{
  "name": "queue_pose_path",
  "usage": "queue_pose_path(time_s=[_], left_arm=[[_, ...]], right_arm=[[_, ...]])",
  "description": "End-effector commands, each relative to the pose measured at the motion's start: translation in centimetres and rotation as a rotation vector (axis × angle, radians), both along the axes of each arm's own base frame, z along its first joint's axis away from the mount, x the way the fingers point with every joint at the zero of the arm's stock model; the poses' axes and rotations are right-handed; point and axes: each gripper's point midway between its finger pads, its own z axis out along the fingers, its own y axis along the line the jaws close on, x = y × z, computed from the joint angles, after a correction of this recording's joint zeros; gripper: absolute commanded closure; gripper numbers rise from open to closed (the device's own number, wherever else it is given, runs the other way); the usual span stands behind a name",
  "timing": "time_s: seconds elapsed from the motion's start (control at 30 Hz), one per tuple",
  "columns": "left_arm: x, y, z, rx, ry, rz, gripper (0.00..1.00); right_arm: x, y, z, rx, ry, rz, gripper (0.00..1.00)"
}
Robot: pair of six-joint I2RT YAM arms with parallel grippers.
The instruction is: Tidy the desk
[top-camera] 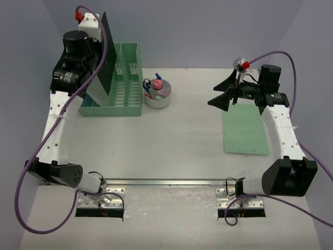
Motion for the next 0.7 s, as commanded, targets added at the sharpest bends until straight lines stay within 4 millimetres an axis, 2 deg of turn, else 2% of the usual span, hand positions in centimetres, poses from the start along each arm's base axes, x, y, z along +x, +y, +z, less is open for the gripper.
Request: queue_pose_path(time_s=[0.0,0.4,0.53,0.67], left_arm=[[1.1,0.5,3.5,-0.017,-0.119,-0.012,1.0],[7.3,3.8,-3.6,-0.207,0.024,-0.101,1.0],[8.7,3.6,-6.2,-0.311,0.083,-0.158,1.0],[9.2,3.4,-8.0,-0.388,0.119,-0.182,1.0]], right_arm=[[0.3,-0.1,0.1,-0.003,-0.024,0.008,0.01],[0.9,-0.2,-0.8,-0.009,0.022,0.002,0.01],[0.9,-0.3,-1.2,-0.022,0.042,-0.005,0.01],[1.3,-0.7,-1.9,-0.058,0.06,-0.028,0.01]])
